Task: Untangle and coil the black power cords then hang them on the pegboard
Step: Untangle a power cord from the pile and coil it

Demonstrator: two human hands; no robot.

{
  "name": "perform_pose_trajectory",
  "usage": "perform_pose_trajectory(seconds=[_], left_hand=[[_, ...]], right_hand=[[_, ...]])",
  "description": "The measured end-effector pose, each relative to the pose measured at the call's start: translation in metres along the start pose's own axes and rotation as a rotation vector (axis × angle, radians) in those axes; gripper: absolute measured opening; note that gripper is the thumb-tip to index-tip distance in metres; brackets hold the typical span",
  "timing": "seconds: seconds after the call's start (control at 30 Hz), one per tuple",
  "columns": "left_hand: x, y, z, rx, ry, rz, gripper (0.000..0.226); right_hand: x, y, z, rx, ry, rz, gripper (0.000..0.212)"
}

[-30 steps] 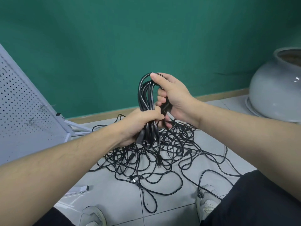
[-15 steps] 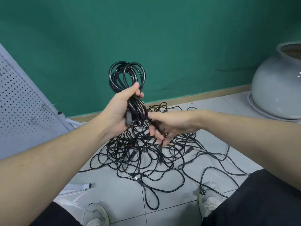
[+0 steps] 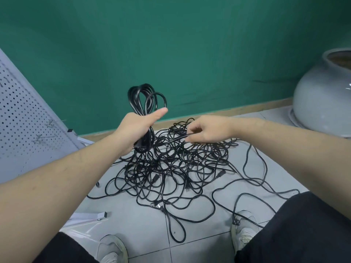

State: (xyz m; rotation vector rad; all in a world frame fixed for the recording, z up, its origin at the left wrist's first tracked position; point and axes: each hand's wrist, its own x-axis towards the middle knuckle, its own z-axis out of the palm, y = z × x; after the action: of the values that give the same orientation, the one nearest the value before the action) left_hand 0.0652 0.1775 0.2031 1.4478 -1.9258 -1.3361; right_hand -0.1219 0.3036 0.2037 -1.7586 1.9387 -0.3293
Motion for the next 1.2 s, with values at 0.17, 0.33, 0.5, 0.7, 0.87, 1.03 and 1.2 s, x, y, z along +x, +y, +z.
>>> perform_pose_trajectory(seconds=[0.17, 0.33, 0.5, 0.7, 0.87, 1.03, 1.2], left_hand=[[-0.013, 0.000, 0.009, 0.199, -0.151, 0.061, 0.090], [-0.020, -0.003, 0.024, 0.207, -0.309, 0.237, 0.047], [-0.020, -0.003, 0.029, 0.097, -0.250, 0.242, 0.036], [-0.026, -0.005, 0.027, -0.036, -0.317, 0.179, 0.018], [-0.035, 0.001, 0.035, -0.168, -0.431, 0.243, 0.012], [-0.038, 0.003, 0.036, -0.217, -0.443, 0.243, 0.007], [-0.046, 0.004, 0.035, -0.262, -0.512, 0.263, 0.012]], right_hand=[[-0.004, -0.012, -0.009, 0.263, 0.273, -0.117, 0.025], [0.002, -0.011, -0.003, 0.470, 0.508, -0.104, 0.036], [0.000, -0.008, -0.016, 0.710, 0.402, 0.067, 0.034], [0.000, -0.011, -0.012, 0.892, 0.380, -0.037, 0.007], [0.011, -0.014, 0.000, 0.950, 0.618, 0.074, 0.045], [0.004, -0.021, 0.001, 1.140, 0.297, 0.122, 0.041], [0.006, -0.037, 0.003, 1.104, 0.463, 0.137, 0.035]])
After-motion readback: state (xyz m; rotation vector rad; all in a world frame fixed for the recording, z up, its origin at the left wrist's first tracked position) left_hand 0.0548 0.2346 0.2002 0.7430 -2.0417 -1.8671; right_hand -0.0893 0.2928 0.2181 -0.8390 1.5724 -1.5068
